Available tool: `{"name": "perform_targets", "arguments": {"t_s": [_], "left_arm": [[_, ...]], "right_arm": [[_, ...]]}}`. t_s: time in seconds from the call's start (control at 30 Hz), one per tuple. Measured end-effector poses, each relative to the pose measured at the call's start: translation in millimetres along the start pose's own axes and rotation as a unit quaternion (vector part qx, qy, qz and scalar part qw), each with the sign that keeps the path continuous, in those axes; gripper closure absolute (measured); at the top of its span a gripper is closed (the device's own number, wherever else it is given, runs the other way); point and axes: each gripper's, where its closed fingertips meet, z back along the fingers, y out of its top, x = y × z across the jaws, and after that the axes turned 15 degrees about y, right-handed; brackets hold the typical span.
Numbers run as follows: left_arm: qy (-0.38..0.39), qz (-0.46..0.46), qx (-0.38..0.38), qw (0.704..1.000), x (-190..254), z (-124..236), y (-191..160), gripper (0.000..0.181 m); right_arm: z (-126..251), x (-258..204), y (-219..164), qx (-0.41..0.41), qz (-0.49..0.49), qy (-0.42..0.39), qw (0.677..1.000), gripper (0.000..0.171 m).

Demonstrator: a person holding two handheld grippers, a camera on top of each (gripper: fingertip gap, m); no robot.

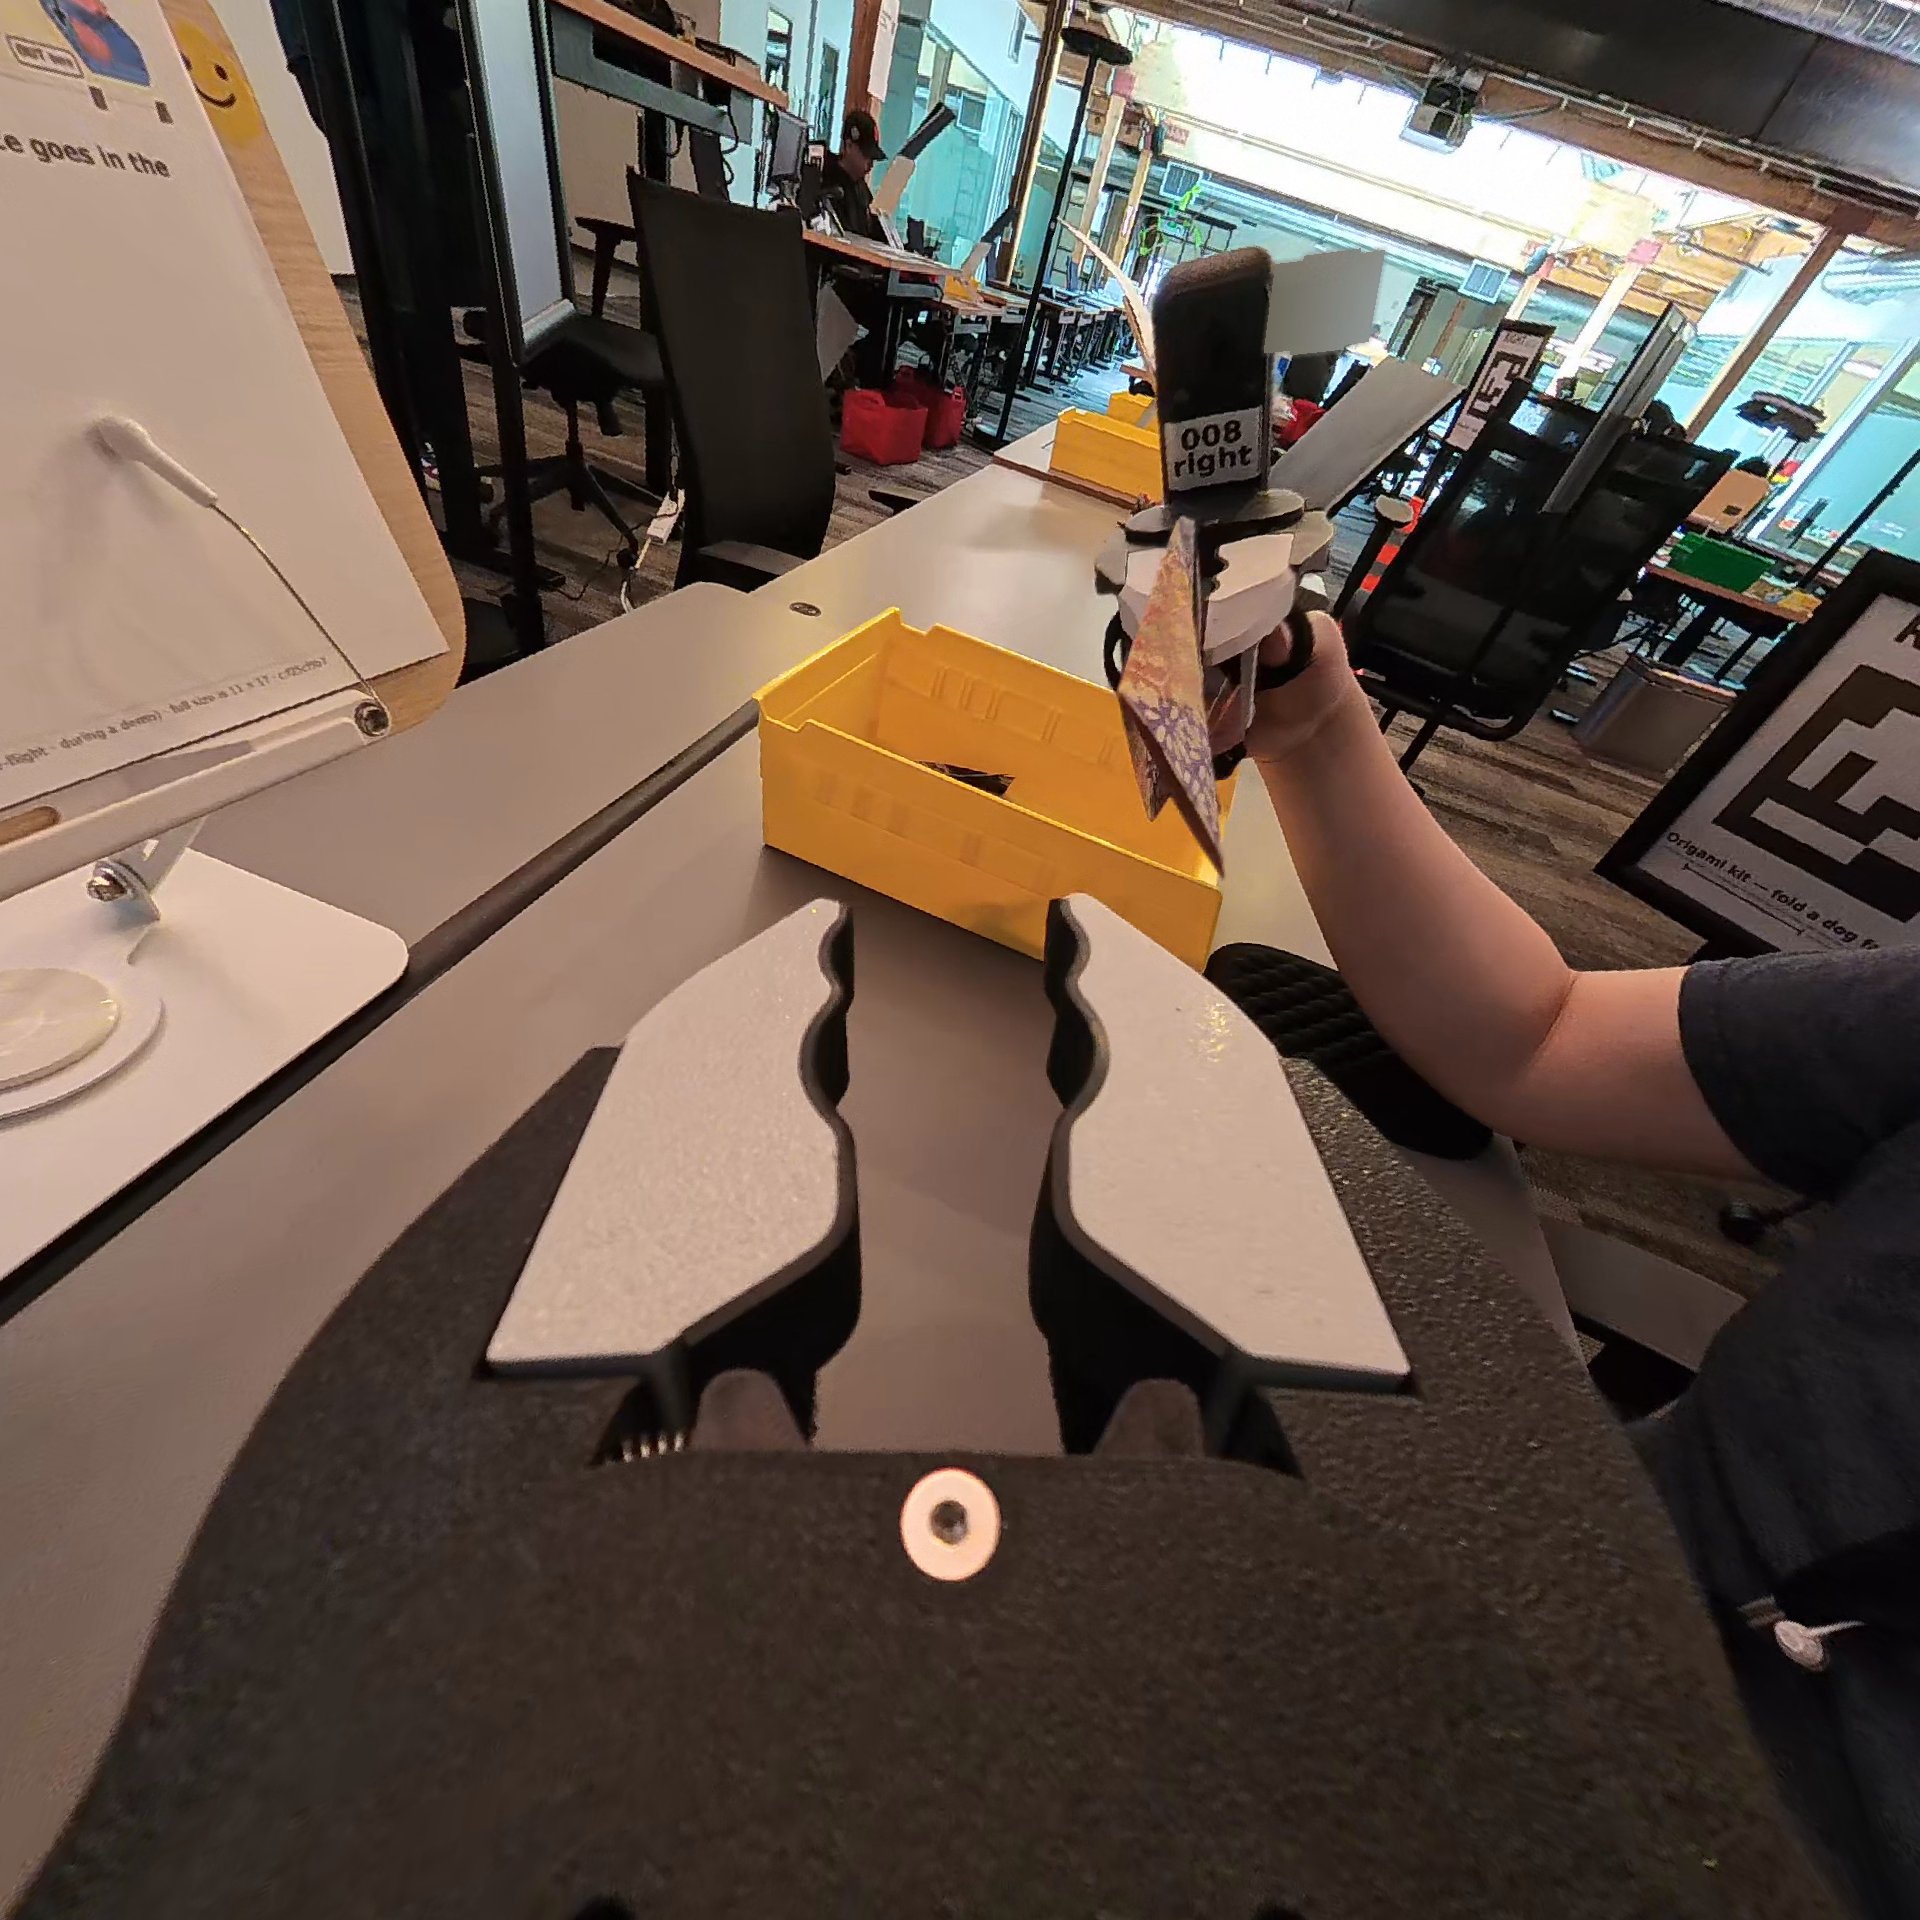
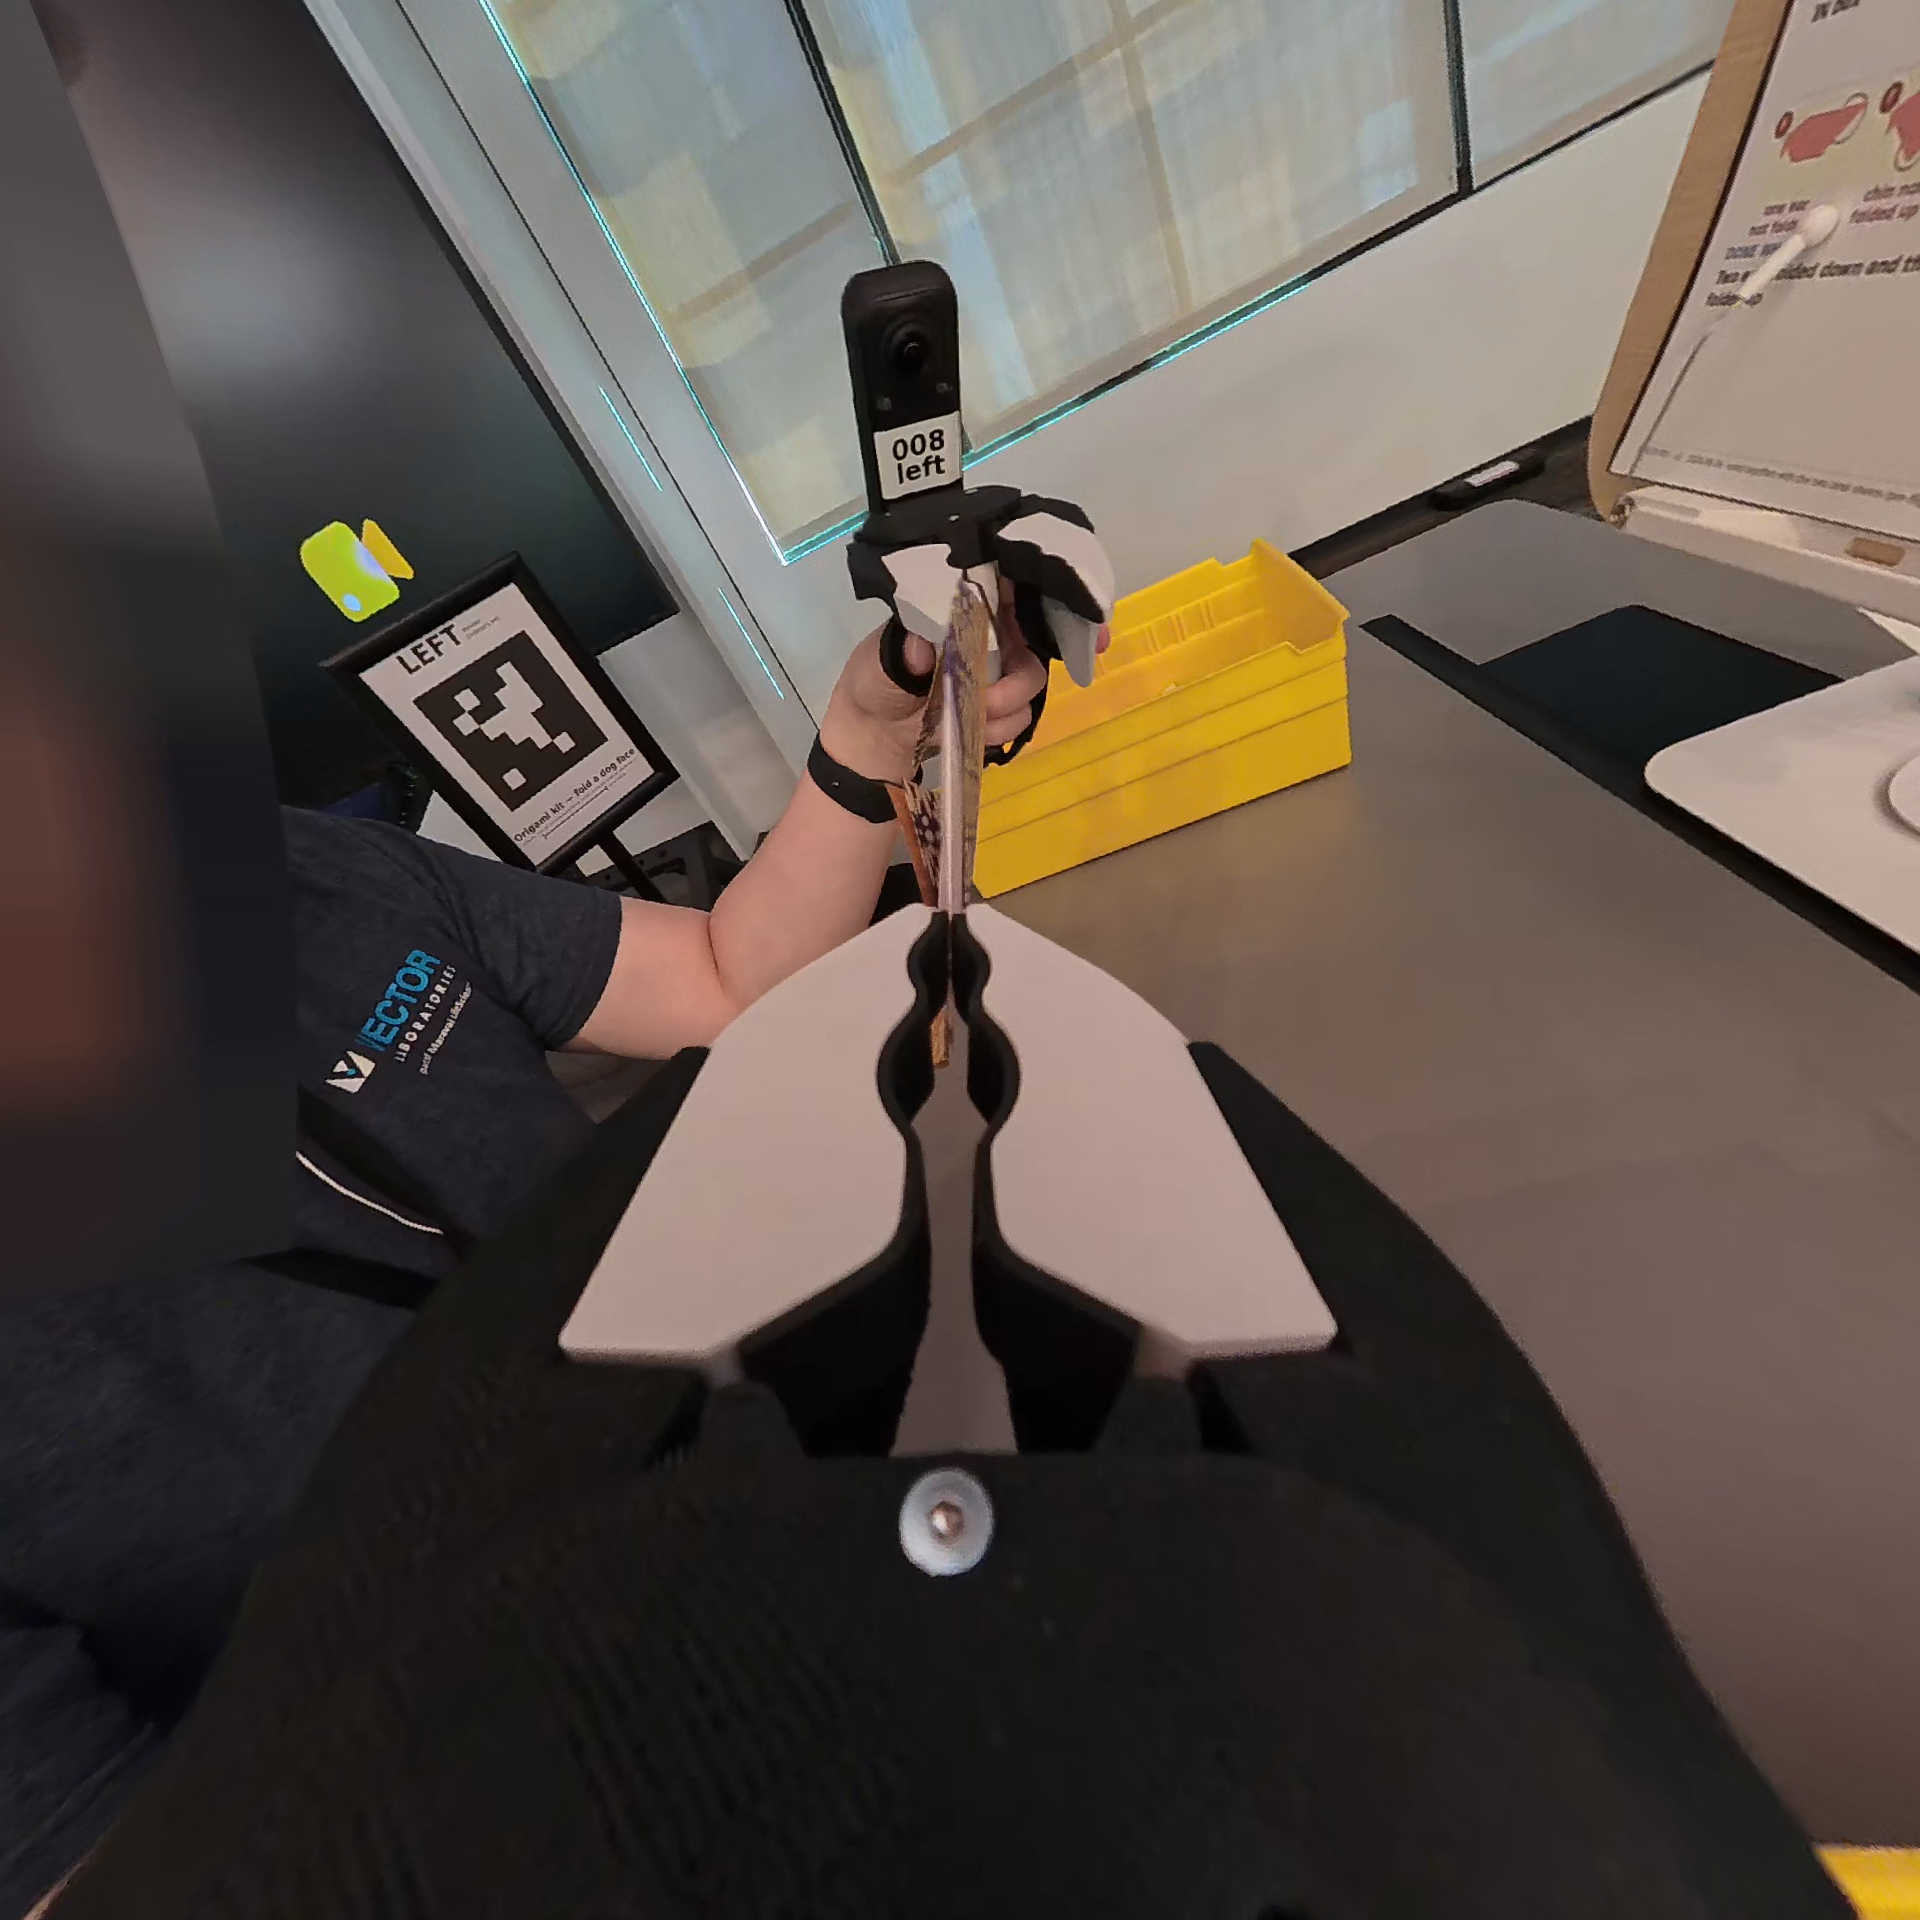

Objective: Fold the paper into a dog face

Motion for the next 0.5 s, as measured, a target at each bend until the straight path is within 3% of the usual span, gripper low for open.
{"name": "perform_targets", "arguments": {"t_s": [0.3,0.5], "left_arm": [[0.002,0.003,-0.011,1.0,-1.0,-1.9,-3.5,0.147],[0.002,0.003,-0.014,1.0,-1.1,-2.6,-4.9,0.147]], "right_arm": [[24.3,28.4,-8.5,0.056,-0.096,-0.011,0.994,0.17],[26.4,30.3,-11.7,0.057,-0.101,0.0,0.993,0.17]]}}
